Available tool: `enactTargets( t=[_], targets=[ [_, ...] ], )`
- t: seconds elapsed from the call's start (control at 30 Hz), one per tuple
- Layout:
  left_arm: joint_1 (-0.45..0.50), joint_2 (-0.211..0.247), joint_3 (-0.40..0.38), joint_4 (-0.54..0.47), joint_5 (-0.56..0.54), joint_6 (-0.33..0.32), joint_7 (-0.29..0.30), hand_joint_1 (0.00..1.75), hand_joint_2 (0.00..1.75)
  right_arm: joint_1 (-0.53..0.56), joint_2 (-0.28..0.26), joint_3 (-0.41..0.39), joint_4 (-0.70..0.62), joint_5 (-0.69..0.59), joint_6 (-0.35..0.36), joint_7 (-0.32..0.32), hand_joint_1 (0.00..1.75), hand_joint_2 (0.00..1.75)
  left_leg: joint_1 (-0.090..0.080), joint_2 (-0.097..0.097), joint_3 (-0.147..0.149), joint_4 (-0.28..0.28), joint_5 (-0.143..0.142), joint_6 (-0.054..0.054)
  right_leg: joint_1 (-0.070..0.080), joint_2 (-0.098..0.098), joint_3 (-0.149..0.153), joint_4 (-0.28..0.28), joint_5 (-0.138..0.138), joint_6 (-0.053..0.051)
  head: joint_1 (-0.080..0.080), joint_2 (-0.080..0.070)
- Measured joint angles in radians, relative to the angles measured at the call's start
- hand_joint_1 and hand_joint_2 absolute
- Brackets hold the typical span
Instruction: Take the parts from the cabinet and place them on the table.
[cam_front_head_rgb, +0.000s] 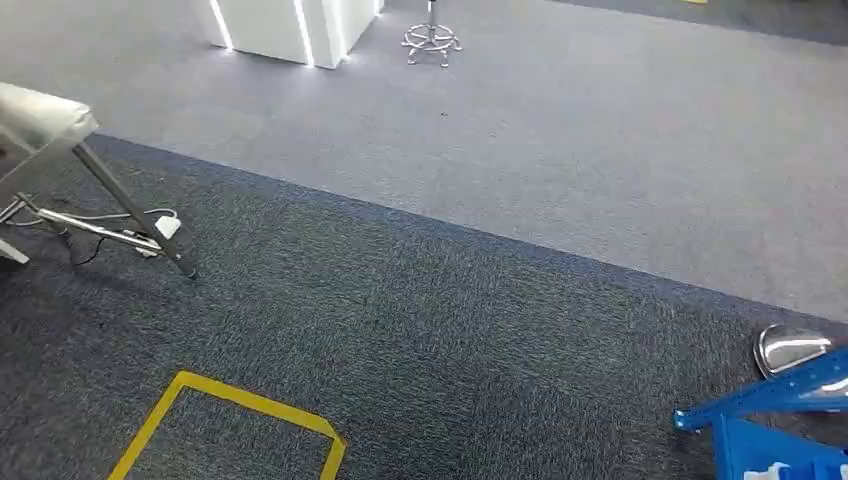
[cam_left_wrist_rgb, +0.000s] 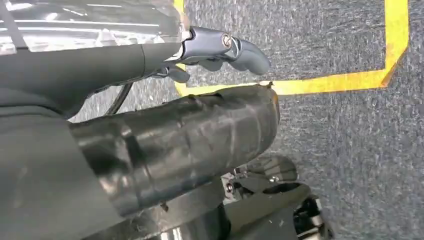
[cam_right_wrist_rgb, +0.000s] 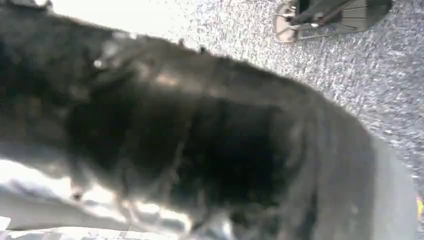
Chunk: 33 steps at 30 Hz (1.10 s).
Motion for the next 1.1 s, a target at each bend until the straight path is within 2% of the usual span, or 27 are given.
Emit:
enactTargets(
  t=[0.03,0.07,0.1,0.13,0.17,0.2,0.3,0.33,0.37,0.4,0.47,0.5,0.53,0.6,0.63,0.67,0.7,0.8,0.83,0.87,0.9,0.93,0.97,1.0,1.03,1.07,1.1],
  targets=[
    [0.000,0.000,0.000,0.000,0.000,0.000,0.000,0.00,0.00,0.001,0.000,0.000,0.000,0.000,0.000,0.001,0.00,0.00,0.000,0.013,0.001,0.000,-0.001,0.000,-0.003,-0.003,0.012,-0.019,0.021,0.002,0.000,0.000],
    [-0.001,0.000,0.000,0.000,0.000,0.000,0.000,0.00,0.00,0.002,0.000,0.000,0.000,0.001,0.001,0.001,0.00,0.00,0.001,0.023,0.001,0.001,-0.003,-0.002,-0.005,-0.008,0.045,-0.077,0.057,0.004,0.000,0.000],
    [-0.003,0.000,0.000,0.000,0.000,0.000,-0.001,0.00,0.00,0.003,0.000,0.000,0.000,0.002,0.001,0.001,0.00,0.00,0.001,0.034,0.004,0.003,-0.006,-0.006,-0.006,-0.022,0.099,-0.174,0.102,0.004,0.000,0.000],
    [-0.003,0.000,0.000,0.000,0.000,0.000,-0.001,0.00,0.00,0.003,0.000,0.000,0.000,0.002,0.002,0.002,0.00,0.00,0.002,0.043,0.007,0.007,-0.009,-0.011,-0.006,-0.048,0.146,-0.258,0.134,0.002,0.000,0.000],
    [-0.002,0.000,0.000,0.000,0.000,0.000,-0.001,0.00,0.00,0.000,0.000,0.000,0.000,0.004,0.004,0.002,0.00,0.00,-0.006,0.053,0.007,0.013,-0.016,-0.020,0.004,-0.098,0.167,-0.307,0.122,-0.006,0.001,0.000],
    [-0.001,0.000,0.000,0.000,0.000,0.000,-0.002,0.00,0.00,-0.002,0.000,0.000,0.000,0.005,0.006,0.002,0.00,0.00,-0.007,0.058,0.004,0.014,-0.020,-0.026,0.004,-0.077,0.166,-0.307,0.131,-0.018,-0.002,0.000],
    [-0.010,0.000,0.000,0.000,0.000,0.000,-0.002,0.00,0.00,0.003,0.000,0.000,0.000,0.005,0.006,0.002,0.00,0.00,-0.006,0.083,0.017,0.014,-0.022,-0.038,0.007,-0.051,0.160,-0.307,0.131,-0.033,-0.002,0.000],
    [-0.011,0.000,0.001,0.000,0.000,0.000,-0.002,0.00,0.00,0.003,0.002,0.000,0.000,0.005,0.006,0.002,0.00,0.00,0.001,0.066,0.015,0.021,-0.034,-0.048,0.000,-0.039,0.165,-0.314,0.137,-0.043,-0.003,0.000],
    [-0.011,0.000,0.000,0.000,0.000,0.000,-0.002,0.00,0.00,0.002,0.002,0.000,0.000,0.006,0.008,0.004,0.00,0.00,0.002,0.018,0.003,0.054,-0.061,-0.052,-0.001,-0.031,0.164,-0.315,0.139,-0.048,-0.003,0.000],
    [-0.009,-0.001,0.001,0.000,0.000,-0.001,-0.001,0.00,0.00,-0.002,0.002,0.000,0.000,0.007,0.009,0.006,0.00,0.00,0.004,-0.015,-0.027,0.122,-0.105,-0.055,0.000,-0.020,0.161,-0.315,0.141,-0.053,-0.004,0.000],
    [-0.005,-0.001,0.001,0.000,0.000,-0.001,-0.001,0.00,0.00,-0.003,0.003,0.000,0.000,0.008,0.013,0.008,0.00,0.00,0.006,-0.034,-0.101,0.279,-0.173,-0.057,0.004,0.006,0.157,-0.313,0.143,-0.056,-0.004,0.000],
    [-0.003,-0.001,0.002,0.000,0.000,-0.001,-0.001,0.00,0.00,-0.002,0.003,0.000,0.000,0.011,0.013,0.009,0.00,0.00,0.006,-0.036,-0.125,0.326,-0.177,-0.056,0.006,0.020,0.156,-0.311,0.143,-0.056,-0.004,0.000],
    [-0.001,-0.001,0.002,0.000,0.000,-0.001,0.000,0.00,0.00,-0.001,0.003,0.000,0.000,0.012,0.013,0.010,0.00,0.00,0.006,-0.036,-0.125,0.320,-0.155,-0.054,0.006,0.034,0.156,-0.309,0.143,-0.056,-0.004,0.000],
    [0.000,0.000,0.002,0.000,0.000,-0.001,-0.001,0.00,0.00,0.000,0.004,0.000,0.000,0.014,0.013,0.010,0.00,0.00,0.006,-0.048,-0.070,0.189,-0.064,-0.044,0.007,0.064,0.156,-0.304,0.143,-0.056,-0.004,0.000],
    [-0.001,0.000,0.002,0.000,0.001,-0.001,-0.001,0.00,0.00,-0.001,0.004,0.000,0.000,0.015,0.014,0.010,0.00,0.00,0.006,-0.072,-0.031,0.099,-0.020,-0.038,0.007,0.076,0.156,-0.303,0.143,-0.055,-0.004,0.000],
    [0.001,0.000,0.002,0.000,0.001,-0.001,-0.001,0.00,0.00,-0.001,0.006,0.000,0.000,0.018,0.014,0.010,0.00,0.00,0.006,-0.133,-0.009,0.042,-0.017,-0.032,0.005,0.085,0.154,-0.302,0.144,-0.052,-0.003,0.000],
    [0.000,0.001,0.004,0.000,0.001,-0.001,-0.001,0.00,0.00,-0.003,0.006,0.001,0.000,0.019,0.014,0.010,0.00,0.00,0.006,-0.136,-0.010,0.028,-0.015,-0.035,0.008,0.098,0.148,-0.298,0.145,-0.044,-0.003,0.000],
    [-0.005,0.001,0.006,0.000,0.002,-0.001,-0.002,0.00,0.00,0.002,0.007,0.001,0.000,0.020,0.014,0.010,0.00,0.00,-0.001,-0.105,-0.004,0.028,-0.010,-0.027,-0.001,0.128,0.141,-0.307,0.156,-0.022,-0.003,0.000],
    [-0.005,-0.001,0.007,0.000,0.003,-0.001,-0.001,0.00,0.00,0.004,0.007,0.001,0.000,0.020,0.014,0.010,0.00,0.00,0.014,-0.088,-0.002,0.009,0.003,-0.014,0.003,0.126,0.139,-0.300,0.153,-0.017,-0.003,0.000],
    [-0.005,-0.001,0.007,0.000,0.003,-0.001,-0.001,0.00,0.00,0.004,0.006,0.001,0.000,0.020,0.014,0.010,0.00,0.00,0.009,-0.074,0.001,0.002,0.008,-0.008,0.008,0.062,0.129,-0.281,0.135,-0.017,-0.002,0.000],
    [-0.006,-0.001,0.007,0.000,0.003,-0.002,-0.001,0.00,0.00,0.003,0.007,0.002,0.000,0.020,0.015,0.010,0.00,0.00,0.009,-0.064,-0.001,0.001,0.011,-0.001,0.008,0.026,0.105,-0.236,0.100,-0.017,0.001,0.000],
    [-0.003,-0.001,0.008,0.000,0.003,-0.003,-0.001,0.00,0.00,0.001,0.007,0.002,0.000,0.020,0.015,0.010,0.00,0.00,0.007,-0.046,-0.004,0.002,0.011,-0.001,0.006,0.008,0.066,-0.155,0.054,-0.012,0.002,0.000],
    [0.000,-0.001,0.008,0.000,0.003,-0.003,0.000,0.00,0.00,0.000,0.007,0.002,0.000,0.020,0.015,0.010,0.00,0.00,0.006,-0.030,-0.005,0.002,0.011,-0.001,0.004,0.003,0.030,-0.078,0.021,-0.008,0.002,0.000],
    [0.002,0.000,0.009,0.000,0.003,-0.002,0.000,0.00,0.00,0.000,0.007,0.002,0.000,0.021,0.016,0.010,0.00,0.00,0.006,-0.012,-0.007,0.002,0.010,-0.001,0.001,0.001,0.001,-0.016,0.003,-0.004,0.002,0.000],
    [0.001,0.000,0.010,0.000,0.003,-0.002,0.000,0.00,0.00,0.000,0.006,0.002,0.000,0.021,0.017,0.010,0.00,0.00,0.006,0.003,-0.008,0.003,0.009,-0.002,-0.003,-0.001,-0.005,-0.002,0.010,0.000,0.001,0.000],
    [0.000,0.000,0.010,0.000,0.003,-0.002,0.000,0.00,0.00,0.001,0.006,0.002,0.000,0.021,0.017,0.010,0.00,0.00,0.006,0.015,-0.007,0.003,0.008,-0.003,-0.005,-0.006,0.015,-0.038,0.040,0.003,0.002,0.000],
    [-0.001,0.000,0.010,0.000,0.003,-0.002,0.000,0.00,0.00,0.003,0.006,0.002,0.000,0.022,0.017,0.010,0.00,0.00,0.007,0.025,-0.005,0.004,0.005,-0.007,-0.007,-0.013,0.056,-0.109,0.080,0.004,0.002,0.000]
  ],
)
